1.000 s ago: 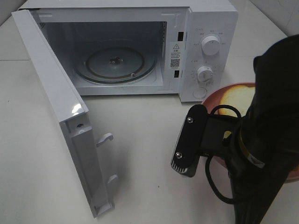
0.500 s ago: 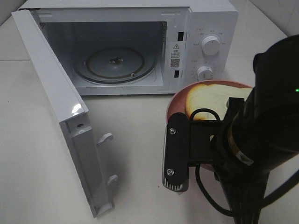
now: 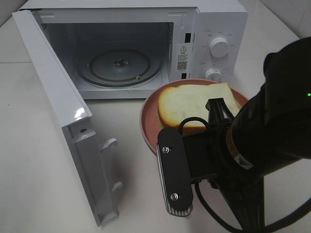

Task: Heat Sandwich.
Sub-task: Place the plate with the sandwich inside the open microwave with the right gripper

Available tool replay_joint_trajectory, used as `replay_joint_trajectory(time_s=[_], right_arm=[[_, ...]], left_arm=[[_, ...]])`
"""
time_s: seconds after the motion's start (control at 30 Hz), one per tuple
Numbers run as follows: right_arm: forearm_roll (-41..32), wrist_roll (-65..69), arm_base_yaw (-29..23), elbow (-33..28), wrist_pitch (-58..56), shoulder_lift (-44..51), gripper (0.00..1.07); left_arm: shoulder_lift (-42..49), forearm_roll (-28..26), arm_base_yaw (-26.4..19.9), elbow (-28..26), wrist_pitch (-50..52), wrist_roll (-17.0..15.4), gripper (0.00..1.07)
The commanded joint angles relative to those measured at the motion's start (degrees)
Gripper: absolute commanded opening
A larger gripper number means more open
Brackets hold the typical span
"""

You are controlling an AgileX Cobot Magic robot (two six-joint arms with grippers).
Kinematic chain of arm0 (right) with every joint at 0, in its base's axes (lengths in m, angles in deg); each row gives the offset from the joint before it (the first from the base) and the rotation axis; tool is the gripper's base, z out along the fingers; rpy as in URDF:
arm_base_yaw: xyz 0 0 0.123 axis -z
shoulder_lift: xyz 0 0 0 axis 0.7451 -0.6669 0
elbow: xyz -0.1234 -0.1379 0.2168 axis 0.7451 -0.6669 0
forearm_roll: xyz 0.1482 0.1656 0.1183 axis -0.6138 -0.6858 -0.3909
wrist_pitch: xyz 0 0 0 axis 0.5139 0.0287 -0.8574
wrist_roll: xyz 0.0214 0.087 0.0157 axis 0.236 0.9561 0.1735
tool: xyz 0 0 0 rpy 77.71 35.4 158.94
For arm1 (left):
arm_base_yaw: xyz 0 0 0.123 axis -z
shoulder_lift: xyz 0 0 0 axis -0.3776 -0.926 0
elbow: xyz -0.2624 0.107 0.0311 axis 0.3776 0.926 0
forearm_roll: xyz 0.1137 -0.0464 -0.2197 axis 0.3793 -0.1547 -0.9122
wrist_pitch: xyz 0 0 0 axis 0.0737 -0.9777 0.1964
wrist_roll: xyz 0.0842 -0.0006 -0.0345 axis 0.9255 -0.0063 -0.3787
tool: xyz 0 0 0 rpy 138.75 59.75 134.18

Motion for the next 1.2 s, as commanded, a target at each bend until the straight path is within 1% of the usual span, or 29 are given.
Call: replay_joint_trajectory(time_s=[0.03,0.27,0.33,0.37,0.47,0.53,0.6,0.7,0.77,0.83,0.93,1.0,1.03,1.13,1.17,1.2], right_arm=[[1.6,-1.3,-0.3,0.0,2.5,0.7,0.01],[1.5,-0.7,-0.3,0.0,3.3,0.7,0.01],[1.7,-4.8,-0.1,0.0,3.2,0.7,0.00],[1.7,-4.8,-0.1,0.0,3.2,0.7,0.00],[0.7,-12.8,-0.1,0.0,3.6,0.7,0.00],[0.5,-14.4,0.3,0.0,4.0,0.7,0.00],[-1.9,-17.9,2.6,0.0,5.6,0.6,0.00],[-2.4,-20.6,4.1,0.0,6.0,0.6,0.00],[-3.6,-24.8,6.2,0.0,6.9,0.6,0.00],[-4.1,-26.2,6.8,0.0,7.4,0.6,0.00],[-6.5,-32.7,9.1,0.0,8.6,0.6,0.00],[-6.9,-33.9,9.8,0.0,8.9,0.6,0.00],[-8.4,-37.4,11.3,0.0,9.7,0.6,0.00],[-11.1,-42.9,13.1,0.0,10.8,0.6,0.00],[-11.1,-42.9,13.1,0.0,10.8,0.6,0.00],[-13.0,-46.9,14.3,0.0,11.1,0.6,0.00]], left_arm=[[1.7,-0.2,-0.1,0.2,0.7,-0.2,0.98],[1.7,-0.2,-0.1,0.2,0.7,-0.2,0.98],[1.7,-0.2,-0.1,0.2,0.7,-0.2,0.98],[1.7,-0.2,-0.1,0.2,0.7,-0.2,0.98],[1.7,-0.2,-0.1,0.2,0.7,-0.2,0.98],[1.7,-0.2,-0.1,0.2,0.7,-0.2,0.98],[1.7,-0.2,-0.1,0.2,0.7,-0.2,0.98],[1.7,-0.2,-0.1,0.2,0.7,-0.2,0.98],[1.7,-0.2,-0.1,0.2,0.7,-0.2,0.98],[1.7,-0.2,-0.1,0.2,0.7,-0.2,0.98],[1.7,-0.2,-0.1,0.2,0.7,-0.2,0.98],[1.7,-0.2,-0.1,0.2,0.7,-0.2,0.98],[1.7,-0.2,-0.1,0.2,0.7,-0.2,0.98],[1.7,-0.2,-0.1,0.2,0.7,-0.2,0.98],[1.7,-0.2,-0.1,0.2,0.7,-0.2,0.98],[1.7,-0.2,-0.1,0.2,0.7,-0.2,0.98]])
